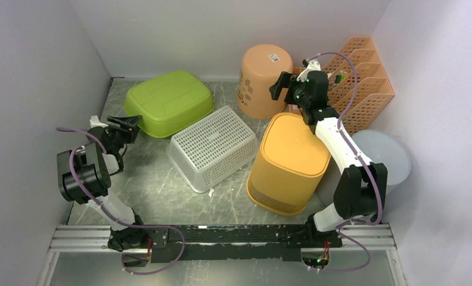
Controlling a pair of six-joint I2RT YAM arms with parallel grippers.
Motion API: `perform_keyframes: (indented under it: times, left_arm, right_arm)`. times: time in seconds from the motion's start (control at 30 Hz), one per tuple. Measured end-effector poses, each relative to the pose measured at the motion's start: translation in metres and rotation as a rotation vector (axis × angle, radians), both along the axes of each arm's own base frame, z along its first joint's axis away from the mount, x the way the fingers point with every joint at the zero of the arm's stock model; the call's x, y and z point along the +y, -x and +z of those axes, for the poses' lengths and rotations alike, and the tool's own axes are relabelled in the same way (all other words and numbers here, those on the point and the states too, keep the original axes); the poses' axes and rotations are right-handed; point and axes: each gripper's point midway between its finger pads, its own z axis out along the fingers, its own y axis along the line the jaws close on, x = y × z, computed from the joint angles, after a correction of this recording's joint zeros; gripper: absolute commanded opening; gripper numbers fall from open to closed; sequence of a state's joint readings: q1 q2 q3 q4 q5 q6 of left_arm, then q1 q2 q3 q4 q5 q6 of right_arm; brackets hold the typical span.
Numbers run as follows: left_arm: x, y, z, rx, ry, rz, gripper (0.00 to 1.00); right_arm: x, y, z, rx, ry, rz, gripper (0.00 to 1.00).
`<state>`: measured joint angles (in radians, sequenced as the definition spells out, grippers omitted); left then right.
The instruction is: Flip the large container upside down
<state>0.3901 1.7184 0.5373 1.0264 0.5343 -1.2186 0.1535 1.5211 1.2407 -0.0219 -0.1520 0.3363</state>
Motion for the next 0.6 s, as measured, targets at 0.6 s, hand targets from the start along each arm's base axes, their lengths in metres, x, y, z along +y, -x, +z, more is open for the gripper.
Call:
perform_keyframes:
  times: [0.6]
  left_arm:
    - [0.046,0.007,0.013,0.278,-0.365,0.117,0.98]
  right_arm:
    - [0.004,0.0,0.001,0.006,0.002,0.017,1.0]
